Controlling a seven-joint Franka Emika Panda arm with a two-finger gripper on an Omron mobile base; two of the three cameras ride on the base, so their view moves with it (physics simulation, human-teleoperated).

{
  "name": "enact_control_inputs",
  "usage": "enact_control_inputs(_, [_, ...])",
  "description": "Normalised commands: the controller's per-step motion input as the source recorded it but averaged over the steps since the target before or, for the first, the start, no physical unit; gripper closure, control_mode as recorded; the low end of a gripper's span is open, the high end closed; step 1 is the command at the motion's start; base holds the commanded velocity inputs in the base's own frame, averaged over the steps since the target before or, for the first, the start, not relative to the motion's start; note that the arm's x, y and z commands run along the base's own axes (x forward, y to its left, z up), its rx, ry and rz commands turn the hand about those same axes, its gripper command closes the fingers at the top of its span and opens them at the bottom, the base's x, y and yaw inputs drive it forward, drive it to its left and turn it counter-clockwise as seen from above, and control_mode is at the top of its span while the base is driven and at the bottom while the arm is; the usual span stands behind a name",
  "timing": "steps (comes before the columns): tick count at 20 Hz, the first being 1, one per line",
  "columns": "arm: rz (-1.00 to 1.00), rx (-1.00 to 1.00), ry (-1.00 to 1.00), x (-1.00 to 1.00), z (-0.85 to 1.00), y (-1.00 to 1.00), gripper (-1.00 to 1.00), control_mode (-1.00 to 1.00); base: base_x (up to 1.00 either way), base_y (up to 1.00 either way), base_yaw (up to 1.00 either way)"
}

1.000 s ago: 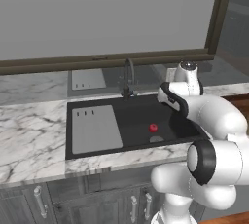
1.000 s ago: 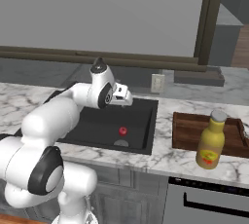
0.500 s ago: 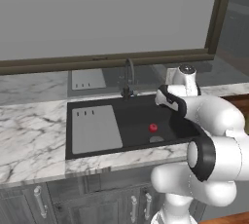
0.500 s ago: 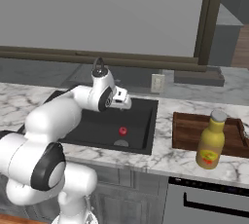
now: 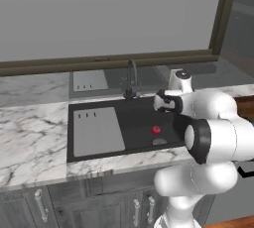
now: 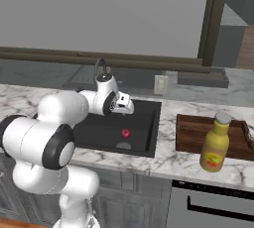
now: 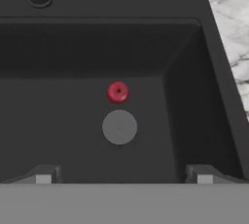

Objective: Pick up all produce items and place them in the sink. Turn on the sink faucet to wash them. Then turn the sink off and put them in the tray.

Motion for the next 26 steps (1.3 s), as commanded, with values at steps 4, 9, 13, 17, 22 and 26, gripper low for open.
enact_control_inputs(4, [0.00,0.01,0.06,0.32,-0.23,0.00,-1.00,-1.00,0.00,0.00,0.00])
enact_control_inputs(9, [0.01,0.03,0.03,0.24,-0.29,0.00,-1.00,-1.00,0.00,0.00,0.00])
enact_control_inputs(13, [0.02,0.03,0.01,0.19,-0.36,0.00,-1.00,-1.00,0.00,0.00,0.00])
enact_control_inputs(17, [0.01,0.01,0.00,0.10,-0.29,0.00,-1.00,-1.00,0.00,0.00,0.00])
enact_control_inputs(22, [0.01,0.02,0.00,0.12,-0.26,0.00,-1.00,-1.00,0.00,0.00,0.00])
enact_control_inputs(26, [0.00,0.02,0.00,0.10,-0.24,0.00,-1.00,-1.00,0.00,0.00,0.00])
